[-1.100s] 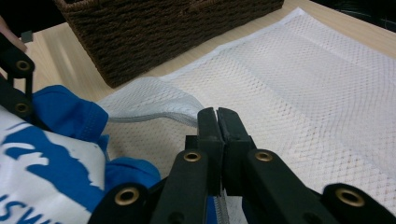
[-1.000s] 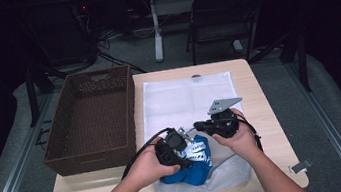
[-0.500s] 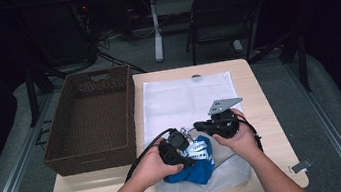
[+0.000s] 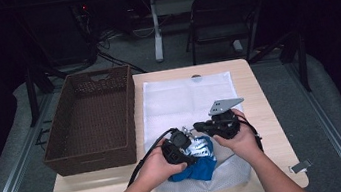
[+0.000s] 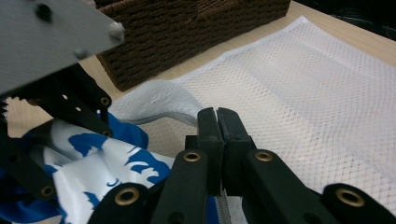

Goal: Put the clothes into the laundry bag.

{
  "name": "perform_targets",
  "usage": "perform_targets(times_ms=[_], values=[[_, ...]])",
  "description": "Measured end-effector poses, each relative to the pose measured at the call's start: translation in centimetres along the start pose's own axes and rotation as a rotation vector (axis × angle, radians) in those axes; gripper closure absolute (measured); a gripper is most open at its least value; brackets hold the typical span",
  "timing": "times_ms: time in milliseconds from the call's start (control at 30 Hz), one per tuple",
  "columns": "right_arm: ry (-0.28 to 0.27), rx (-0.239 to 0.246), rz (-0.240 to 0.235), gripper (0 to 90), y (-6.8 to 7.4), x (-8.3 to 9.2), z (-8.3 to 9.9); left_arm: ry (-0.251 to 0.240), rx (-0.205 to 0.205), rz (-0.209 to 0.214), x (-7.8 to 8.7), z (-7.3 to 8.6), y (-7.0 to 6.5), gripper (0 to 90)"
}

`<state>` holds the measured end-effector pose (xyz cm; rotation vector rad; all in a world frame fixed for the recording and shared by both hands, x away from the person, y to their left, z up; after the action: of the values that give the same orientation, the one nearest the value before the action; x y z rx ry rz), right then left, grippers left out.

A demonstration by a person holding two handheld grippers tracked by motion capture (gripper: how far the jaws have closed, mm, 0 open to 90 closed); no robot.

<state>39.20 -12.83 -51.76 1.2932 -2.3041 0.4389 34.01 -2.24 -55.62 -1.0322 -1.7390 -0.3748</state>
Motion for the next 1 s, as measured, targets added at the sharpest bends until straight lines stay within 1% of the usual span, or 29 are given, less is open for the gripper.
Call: perform_targets(times_ms=[67, 100, 167, 267, 300, 367, 467, 500, 600, 667, 800, 900, 1000], values=[[-0.002, 0.004, 0.0, 88.8, 0.1, 0.1, -0.1, -0.004, 0.001, 0.0, 0.0, -0.1, 0.1, 68.4], [-0.005, 0.004, -0.002, 88.8, 0.2, 0.2, -0.2, -0.014, 0.009, 0.001, -0.1, -0.1, 0.1, 68.3], [-0.005, 0.005, -0.002, 88.8, 0.2, 0.2, -0.2, -0.016, 0.014, -0.002, -0.2, -0.1, 0.2, 68.3], [-0.004, 0.005, -0.002, 88.8, 0.2, 0.2, -0.2, -0.036, 0.027, -0.001, -0.4, 0.0, 0.3, 68.0], [-0.003, 0.005, -0.001, 88.8, 0.2, 0.2, -0.1, -0.045, 0.035, -0.006, -0.5, 0.0, 0.4, 67.9], [-0.001, 0.005, 0.001, 88.8, 0.1, 0.2, -0.1, -0.047, 0.036, -0.015, -0.8, 0.2, 0.5, 67.8], [0.001, 0.006, 0.004, 88.8, 0.1, 0.2, -0.1, -0.054, 0.044, -0.015, -1.4, 0.4, 0.7, 67.6], [0.001, 0.006, 0.004, 88.8, 0.1, 0.2, -0.1, -0.057, 0.05, -0.008, -1.6, 0.5, 0.7, 67.5], [0.0, 0.006, 0.005, 88.8, 0.1, 0.2, -0.1, -0.078, 0.055, -0.031, -2.1, 0.7, 0.9, 67.4], [0.001, 0.005, 0.005, 88.8, 0.1, 0.2, -0.1, -0.083, 0.046, -0.04, -2.5, 0.9, 0.9, 67.4], [0.001, 0.009, 0.005, 88.8, 0.1, 0.1, -0.1, -0.083, 0.054, -0.031, -3.1, 1.1, 1.0, 67.4], [0.002, 0.009, 0.007, 88.8, 0.1, 0.1, -0.1, -0.091, 0.065, -0.039, -3.3, 1.1, 1.1, 67.4], [0.003, 0.01, 0.009, 88.8, 0.0, 0.1, 0.0, -0.087, 0.063, -0.047, -3.5, 1.1, 1.0, 67.3]])
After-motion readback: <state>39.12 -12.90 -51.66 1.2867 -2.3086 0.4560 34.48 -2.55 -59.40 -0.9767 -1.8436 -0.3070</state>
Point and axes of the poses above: each handheld gripper's, and its own axes: x roughly backward along the jaws, z roughly out of its underside, y roughly to its left, the point moved 7 cm from there along -x, roughly forward along the jaws, and after that the axes turned 8 degrees about x, right-handed, at the moved point
